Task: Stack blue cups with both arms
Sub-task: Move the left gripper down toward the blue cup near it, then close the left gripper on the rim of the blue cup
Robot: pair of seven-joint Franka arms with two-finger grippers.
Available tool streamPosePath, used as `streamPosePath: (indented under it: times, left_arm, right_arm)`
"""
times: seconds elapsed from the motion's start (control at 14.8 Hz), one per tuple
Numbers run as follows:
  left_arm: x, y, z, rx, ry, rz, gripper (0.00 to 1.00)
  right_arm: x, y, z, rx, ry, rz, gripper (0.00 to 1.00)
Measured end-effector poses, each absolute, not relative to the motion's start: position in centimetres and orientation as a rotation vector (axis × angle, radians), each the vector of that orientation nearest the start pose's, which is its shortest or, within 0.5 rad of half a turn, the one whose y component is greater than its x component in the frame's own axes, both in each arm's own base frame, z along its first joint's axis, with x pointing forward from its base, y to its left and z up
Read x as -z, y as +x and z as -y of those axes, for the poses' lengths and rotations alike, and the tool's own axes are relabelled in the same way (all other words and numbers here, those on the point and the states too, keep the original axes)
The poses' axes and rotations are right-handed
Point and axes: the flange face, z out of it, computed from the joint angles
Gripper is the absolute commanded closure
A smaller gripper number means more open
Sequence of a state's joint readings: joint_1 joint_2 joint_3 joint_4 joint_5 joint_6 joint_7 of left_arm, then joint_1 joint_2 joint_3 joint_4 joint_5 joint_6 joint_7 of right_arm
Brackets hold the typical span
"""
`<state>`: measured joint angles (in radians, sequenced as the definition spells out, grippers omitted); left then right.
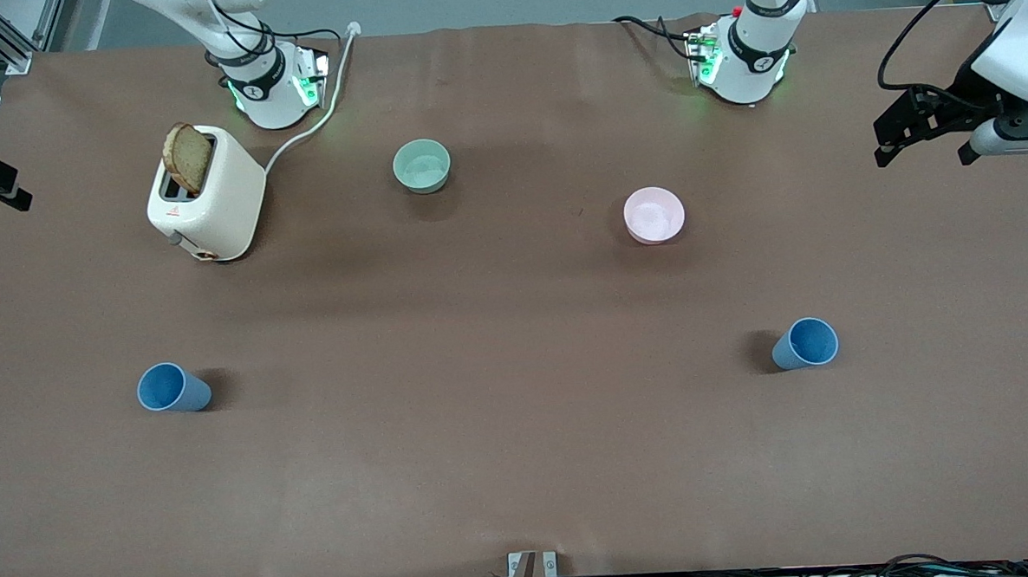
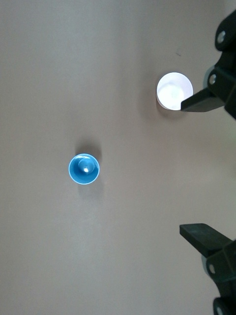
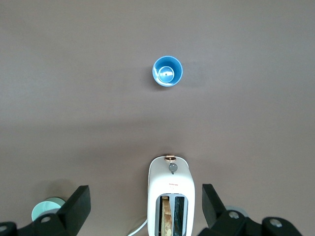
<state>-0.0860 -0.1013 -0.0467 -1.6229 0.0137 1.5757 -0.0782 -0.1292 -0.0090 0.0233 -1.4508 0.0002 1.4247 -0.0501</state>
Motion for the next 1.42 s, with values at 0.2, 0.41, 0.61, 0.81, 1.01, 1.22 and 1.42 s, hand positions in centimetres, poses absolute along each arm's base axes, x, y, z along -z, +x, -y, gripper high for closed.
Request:
streamPosePath:
  times: [0.2, 0.41, 0.61, 0.81, 1.01, 1.22, 1.42]
  left_arm:
    - [-65.7, 51.9, 6.7, 0.084, -3.127, -0.078, 0.00]
    - [-65.6, 53.2, 5.5, 0.086, -3.129, -0.044, 0.00]
    - [-60.9, 57.9, 4.5, 0.096, -3.133, -0.010, 0.00]
    - [-53.7, 62.5, 4.2, 0.188, -3.138, 0.000, 0.00]
    - [-47.7, 64.2, 4.1, 0.224, -3.133, -0.002, 0.00]
    - [-41.8, 64.5, 2.6, 0.208, -3.077, -0.032, 0.00]
    - [-34.8, 64.4, 1.2, 0.197, -3.053, -0.057, 0.00]
  right_arm:
    - [-67.2, 53.3, 5.6, -0.028, -3.139, -0.086, 0.00]
    - [-67.2, 53.3, 5.5, -0.028, -3.139, -0.084, 0.00]
    - [-67.2, 53.3, 5.5, -0.028, -3.139, -0.084, 0.00]
    - [-67.2, 53.3, 5.5, -0.028, -3.139, -0.083, 0.00]
    - [-67.2, 53.3, 5.5, -0.029, -3.139, -0.083, 0.00]
    - [-67.2, 53.3, 5.5, -0.031, -3.139, -0.083, 0.00]
    - [-67.2, 53.3, 5.5, -0.031, -3.139, -0.083, 0.00]
